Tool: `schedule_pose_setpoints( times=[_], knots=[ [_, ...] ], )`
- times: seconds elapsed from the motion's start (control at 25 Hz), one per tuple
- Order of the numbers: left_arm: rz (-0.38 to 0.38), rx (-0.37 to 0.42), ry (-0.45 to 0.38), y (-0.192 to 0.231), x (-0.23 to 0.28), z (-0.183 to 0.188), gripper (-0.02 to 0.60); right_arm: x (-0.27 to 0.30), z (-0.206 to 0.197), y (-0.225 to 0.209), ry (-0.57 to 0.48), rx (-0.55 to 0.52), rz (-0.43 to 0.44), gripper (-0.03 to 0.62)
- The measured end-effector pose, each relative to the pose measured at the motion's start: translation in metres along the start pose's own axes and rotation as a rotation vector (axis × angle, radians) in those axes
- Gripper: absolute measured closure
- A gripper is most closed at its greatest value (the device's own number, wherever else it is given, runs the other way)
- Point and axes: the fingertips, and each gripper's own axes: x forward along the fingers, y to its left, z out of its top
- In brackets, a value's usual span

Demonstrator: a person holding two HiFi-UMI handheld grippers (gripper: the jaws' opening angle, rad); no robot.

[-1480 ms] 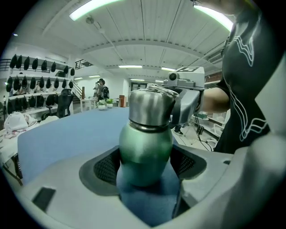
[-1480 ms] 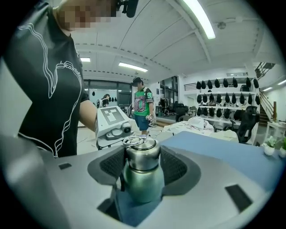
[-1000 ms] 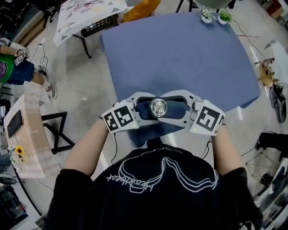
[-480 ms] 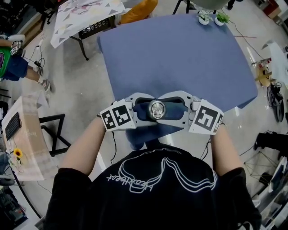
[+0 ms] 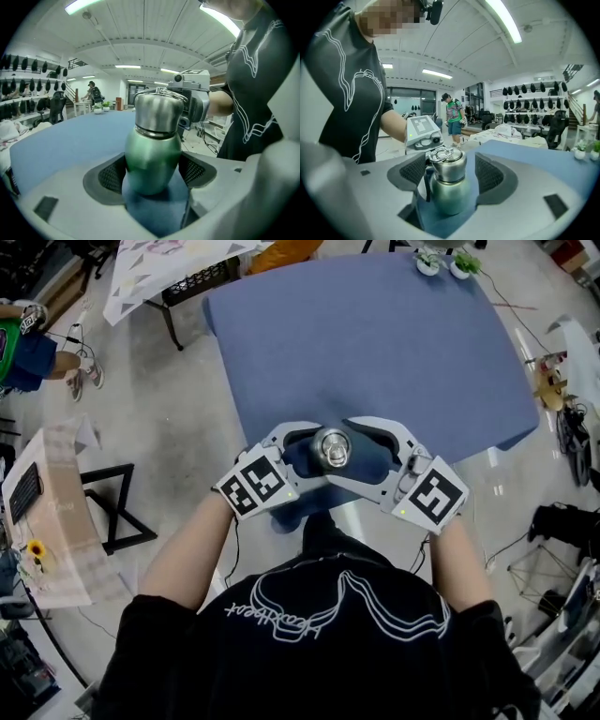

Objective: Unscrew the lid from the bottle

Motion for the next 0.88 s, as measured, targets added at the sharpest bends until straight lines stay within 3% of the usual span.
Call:
schedule_pose_setpoints(
  times=[0.16,0.4,0.64,0.88],
  knots=[
    [0.126,-0.066,-0.028,-0.0012,0.0001,-0.0012,0.227,-0.0034,-0.0002,-0.0001,-0.028,0.028,-0.122,0.264],
    [0.261,-0.142,-0.038,0.0013,-0.0020,-0.0035,0.227,-0.0009,-0.0037,0.0048,-0.037,0.098,-0.220,0.295],
    [0.348,-0.192,-0.048,0.0034,-0.0025,-0.0028,0.227,0.0008,-0.0054,0.0024,-0.047,0.119,-0.303,0.340],
    [0.377,-0.209,-0.050,0.0035,-0.0017,-0.0013,0.227,0.0011,-0.0067,0.0003,-0.056,0.128,-0.336,0.362]
  ],
)
